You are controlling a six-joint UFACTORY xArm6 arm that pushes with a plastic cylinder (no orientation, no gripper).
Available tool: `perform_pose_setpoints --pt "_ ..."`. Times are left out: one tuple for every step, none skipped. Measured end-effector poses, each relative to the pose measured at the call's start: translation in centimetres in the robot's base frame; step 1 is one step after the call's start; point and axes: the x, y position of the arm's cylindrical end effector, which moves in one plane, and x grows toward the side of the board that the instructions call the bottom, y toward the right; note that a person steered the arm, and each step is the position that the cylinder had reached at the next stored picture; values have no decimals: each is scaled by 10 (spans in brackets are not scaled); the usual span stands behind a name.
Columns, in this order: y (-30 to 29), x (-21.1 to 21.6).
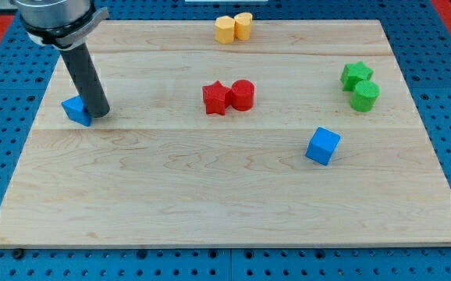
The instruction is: Push blue cube towards the center left
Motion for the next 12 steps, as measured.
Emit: perform_pose_setpoints --pt "-4 0" --pt "-3 8" --pt "36 36" --pt "94 67" --pt "160 97" --pt "230 122" --pt "303 135" --pt "369 135" --pt "400 117" --pt "399 94" --pt "399 87" --pt "382 83"
